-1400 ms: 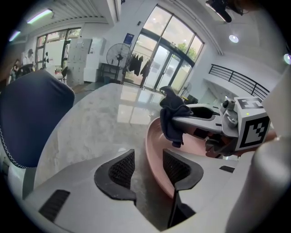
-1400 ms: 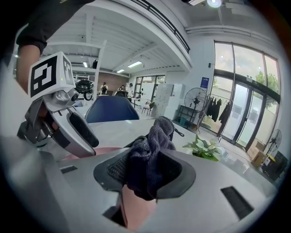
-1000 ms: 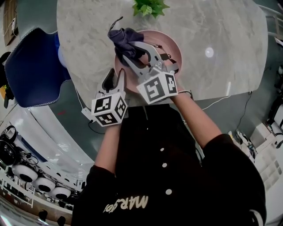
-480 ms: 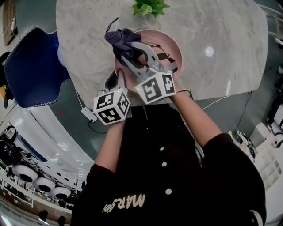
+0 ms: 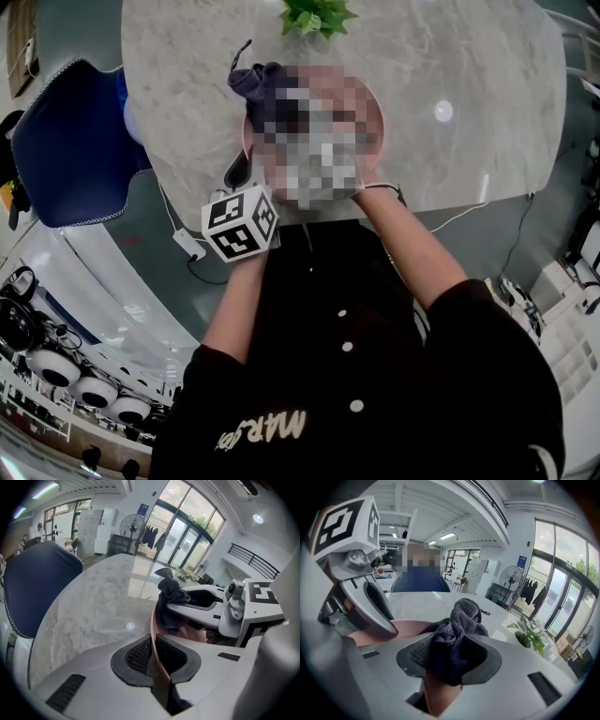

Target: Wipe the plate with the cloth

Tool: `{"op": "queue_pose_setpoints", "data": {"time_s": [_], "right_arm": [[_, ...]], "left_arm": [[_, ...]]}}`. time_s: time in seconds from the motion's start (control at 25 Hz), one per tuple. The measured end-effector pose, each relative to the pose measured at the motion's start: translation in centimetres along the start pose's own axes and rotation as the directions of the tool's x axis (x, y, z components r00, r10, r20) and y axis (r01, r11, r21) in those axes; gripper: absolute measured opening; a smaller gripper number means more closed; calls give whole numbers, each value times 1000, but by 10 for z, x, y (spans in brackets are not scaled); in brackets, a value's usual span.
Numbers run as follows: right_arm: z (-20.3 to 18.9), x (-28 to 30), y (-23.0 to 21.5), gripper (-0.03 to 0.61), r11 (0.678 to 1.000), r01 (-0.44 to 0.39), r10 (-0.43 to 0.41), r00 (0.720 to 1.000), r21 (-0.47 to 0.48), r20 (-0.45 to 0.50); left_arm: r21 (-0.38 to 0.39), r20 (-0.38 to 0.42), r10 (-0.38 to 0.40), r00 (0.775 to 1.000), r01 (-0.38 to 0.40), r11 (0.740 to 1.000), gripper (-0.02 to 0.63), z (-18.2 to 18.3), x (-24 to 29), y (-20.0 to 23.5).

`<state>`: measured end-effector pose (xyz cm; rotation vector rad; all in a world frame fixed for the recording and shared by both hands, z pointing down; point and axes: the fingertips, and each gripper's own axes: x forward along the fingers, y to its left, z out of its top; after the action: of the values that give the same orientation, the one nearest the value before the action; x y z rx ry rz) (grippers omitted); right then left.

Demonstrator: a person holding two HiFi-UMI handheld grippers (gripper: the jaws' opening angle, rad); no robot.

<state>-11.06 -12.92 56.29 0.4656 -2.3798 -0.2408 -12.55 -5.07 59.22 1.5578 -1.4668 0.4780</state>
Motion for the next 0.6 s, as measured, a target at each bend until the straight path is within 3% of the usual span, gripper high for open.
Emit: {"op": "queue_pose_setpoints", "data": {"time_s": [0.6], "right_arm": [[-9, 1, -2, 141, 995, -13, 0, 992, -96, -129]], "left_arm": [[6, -4, 18, 1000, -18, 1000, 44, 1, -3, -1]]}}
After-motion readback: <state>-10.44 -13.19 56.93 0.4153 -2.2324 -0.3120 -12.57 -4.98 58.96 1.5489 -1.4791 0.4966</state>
